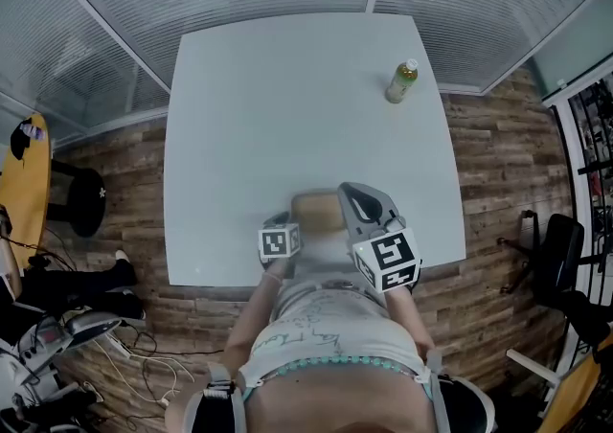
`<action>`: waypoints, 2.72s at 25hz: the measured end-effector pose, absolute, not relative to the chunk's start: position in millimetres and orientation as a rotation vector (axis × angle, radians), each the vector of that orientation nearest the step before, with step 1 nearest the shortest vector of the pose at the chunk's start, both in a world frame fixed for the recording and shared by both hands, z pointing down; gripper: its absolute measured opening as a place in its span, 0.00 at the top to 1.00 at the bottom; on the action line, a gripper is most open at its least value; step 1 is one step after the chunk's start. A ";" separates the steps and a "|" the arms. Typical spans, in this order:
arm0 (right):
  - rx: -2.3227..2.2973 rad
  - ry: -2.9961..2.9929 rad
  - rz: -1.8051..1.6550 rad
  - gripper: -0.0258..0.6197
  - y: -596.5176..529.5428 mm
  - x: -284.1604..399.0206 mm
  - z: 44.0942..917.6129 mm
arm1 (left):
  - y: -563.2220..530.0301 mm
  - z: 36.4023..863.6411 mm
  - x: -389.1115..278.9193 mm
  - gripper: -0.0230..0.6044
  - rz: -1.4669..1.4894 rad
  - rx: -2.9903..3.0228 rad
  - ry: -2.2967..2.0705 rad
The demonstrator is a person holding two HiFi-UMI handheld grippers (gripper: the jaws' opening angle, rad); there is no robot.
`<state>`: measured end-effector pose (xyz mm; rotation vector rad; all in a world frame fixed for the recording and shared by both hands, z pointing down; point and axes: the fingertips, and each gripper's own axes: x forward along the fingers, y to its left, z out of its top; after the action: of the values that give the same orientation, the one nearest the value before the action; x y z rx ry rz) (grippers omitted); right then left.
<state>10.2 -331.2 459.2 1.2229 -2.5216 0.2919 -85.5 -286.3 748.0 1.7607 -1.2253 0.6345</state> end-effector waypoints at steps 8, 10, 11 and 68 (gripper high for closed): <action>1.215 -2.522 0.292 0.96 -330.9 9.3 459.5 | -284.4 758.7 -80.0 0.76 0.609 1.685 -1.181; 1.212 -2.521 0.291 0.96 -330.5 9.4 460.3 | -284.2 759.3 -77.8 0.79 0.576 1.667 -1.165; 1.210 -2.519 0.291 0.96 -330.2 9.3 460.9 | -284.1 759.3 -77.2 0.81 0.560 1.658 -1.159; 1.180 -2.526 0.288 0.96 -329.9 4.5 465.5 | -330.8 582.4 -85.3 0.88 0.115 1.800 -1.290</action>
<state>4.5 -329.9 465.5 1.1797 -2.5265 0.2881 -85.3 -330.8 582.4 1.8001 -1.2901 0.1147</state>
